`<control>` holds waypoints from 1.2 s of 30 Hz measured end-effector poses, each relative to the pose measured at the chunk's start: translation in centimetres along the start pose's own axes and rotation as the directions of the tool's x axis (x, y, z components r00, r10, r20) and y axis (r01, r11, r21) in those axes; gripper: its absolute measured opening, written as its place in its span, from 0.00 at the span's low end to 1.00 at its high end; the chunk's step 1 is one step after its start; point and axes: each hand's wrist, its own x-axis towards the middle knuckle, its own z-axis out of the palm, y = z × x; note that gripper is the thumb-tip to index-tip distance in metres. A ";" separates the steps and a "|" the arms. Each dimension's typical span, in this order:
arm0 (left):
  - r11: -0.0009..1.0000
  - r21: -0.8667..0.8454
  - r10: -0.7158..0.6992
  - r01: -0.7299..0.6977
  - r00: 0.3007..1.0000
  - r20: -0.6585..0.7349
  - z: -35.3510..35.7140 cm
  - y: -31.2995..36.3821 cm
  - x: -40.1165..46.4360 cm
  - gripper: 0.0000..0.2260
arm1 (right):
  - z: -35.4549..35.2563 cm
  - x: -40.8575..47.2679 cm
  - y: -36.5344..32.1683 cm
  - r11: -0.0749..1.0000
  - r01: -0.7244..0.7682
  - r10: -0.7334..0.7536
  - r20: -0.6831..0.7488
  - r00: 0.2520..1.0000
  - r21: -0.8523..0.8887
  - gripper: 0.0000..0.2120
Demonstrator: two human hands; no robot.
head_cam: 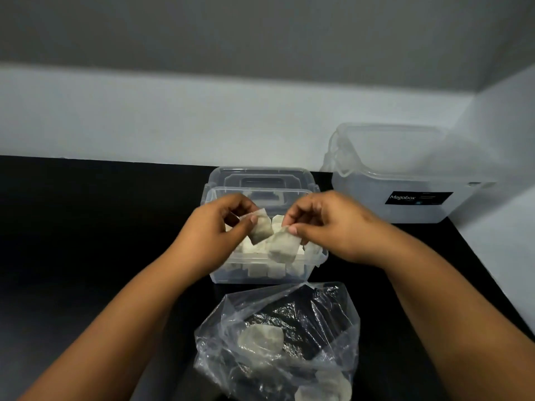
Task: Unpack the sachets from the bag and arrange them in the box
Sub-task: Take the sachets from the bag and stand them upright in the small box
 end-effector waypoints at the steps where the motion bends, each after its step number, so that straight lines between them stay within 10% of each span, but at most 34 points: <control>1: 1.000 0.005 -0.003 0.003 1.000 -0.022 -0.5 -0.2 0.4 0.03 | -0.3 0.7 0.0 1.000 0.000 0.000 -0.018 1.000 0.007 0.05; 21: 0.991 -0.047 -0.133 0.129 0.986 -0.104 -4.6 -5.5 2.2 0.02 | 10.3 13.9 2.4 0.953 -0.110 0.232 0.450 0.862 -0.281 0.04; 36: 0.969 0.226 -0.156 0.104 0.961 0.229 -3.5 -4.9 4.7 0.05 | 8.6 13.2 3.0 0.905 -0.064 0.197 0.281 0.939 -0.420 0.04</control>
